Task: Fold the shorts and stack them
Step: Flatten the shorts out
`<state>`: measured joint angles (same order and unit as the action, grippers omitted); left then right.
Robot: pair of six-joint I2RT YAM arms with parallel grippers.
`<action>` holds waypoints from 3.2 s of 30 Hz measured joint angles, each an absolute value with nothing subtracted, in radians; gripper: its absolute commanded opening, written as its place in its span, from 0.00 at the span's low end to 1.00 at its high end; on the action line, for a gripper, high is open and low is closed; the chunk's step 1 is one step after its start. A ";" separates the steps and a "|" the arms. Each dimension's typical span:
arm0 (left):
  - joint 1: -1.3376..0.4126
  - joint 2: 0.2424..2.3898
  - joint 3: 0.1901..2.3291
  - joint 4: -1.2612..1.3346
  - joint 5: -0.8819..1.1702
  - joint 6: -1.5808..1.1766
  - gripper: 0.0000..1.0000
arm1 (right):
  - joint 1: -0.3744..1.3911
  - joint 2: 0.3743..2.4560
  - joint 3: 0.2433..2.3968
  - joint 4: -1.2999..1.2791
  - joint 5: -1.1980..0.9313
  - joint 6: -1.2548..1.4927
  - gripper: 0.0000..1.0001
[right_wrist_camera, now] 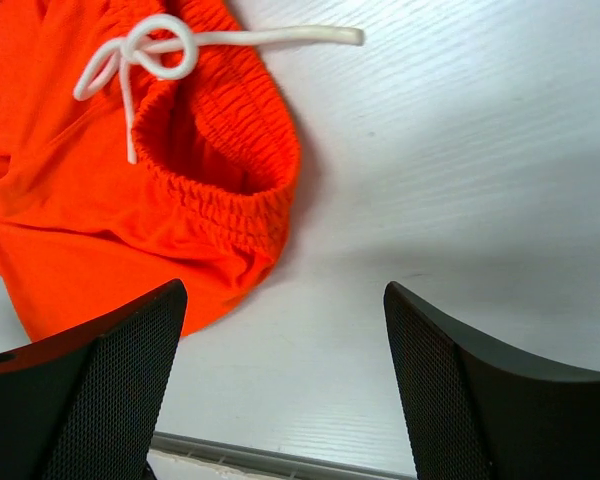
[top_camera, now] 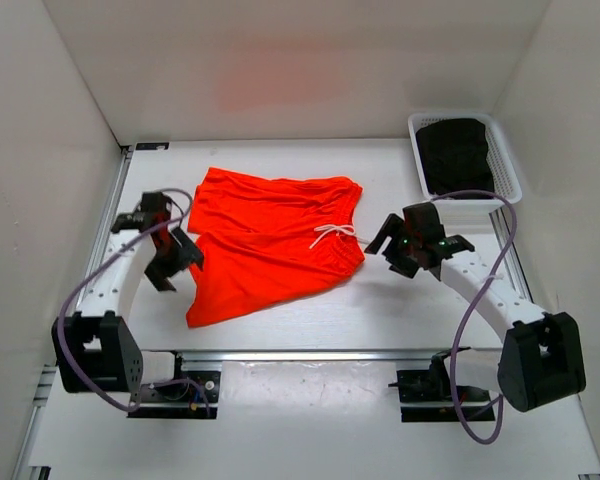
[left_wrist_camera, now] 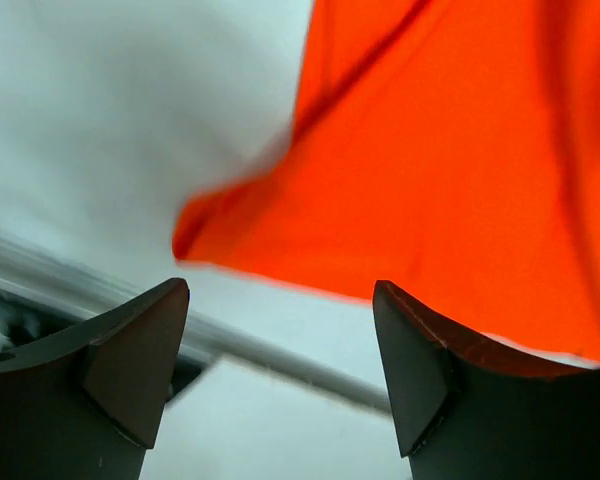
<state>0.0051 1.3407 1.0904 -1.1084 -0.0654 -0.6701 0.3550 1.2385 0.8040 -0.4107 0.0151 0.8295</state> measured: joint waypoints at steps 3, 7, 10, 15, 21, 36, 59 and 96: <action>-0.017 1.260 0.874 -1.101 0.004 -0.774 0.85 | 0.335 1.233 0.802 -0.426 -0.004 0.820 0.81; 0.000 1.261 0.733 -1.095 0.043 -0.862 0.80 | 0.309 1.233 0.802 -0.431 -0.049 0.807 0.80; 0.011 1.263 0.725 -1.074 0.044 -0.893 0.73 | 0.290 1.233 0.802 -0.432 -0.079 0.801 0.80; 0.018 1.318 0.714 -1.008 0.041 -0.926 0.59 | 0.252 1.233 0.802 -0.433 -0.120 0.785 0.80; 0.018 1.386 0.694 -0.963 0.022 -0.950 0.59 | 0.216 1.230 0.792 -0.435 -0.155 0.773 0.80; 0.009 1.344 0.695 -0.950 -0.008 -0.966 0.10 | 0.196 1.245 0.711 -0.318 -0.308 0.788 0.78; -0.003 1.190 1.032 -1.152 -0.038 -0.932 0.10 | 0.282 1.340 0.852 -0.361 -0.218 0.785 0.00; -0.115 1.320 1.037 -1.091 -0.011 -0.876 0.10 | 0.241 0.985 0.468 -0.537 -0.218 0.775 0.51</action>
<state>-0.1154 1.3205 1.0374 -1.0908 -0.0113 -0.8764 0.2405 0.9848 0.4679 -0.5365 -0.2176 0.7753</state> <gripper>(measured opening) 0.121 0.505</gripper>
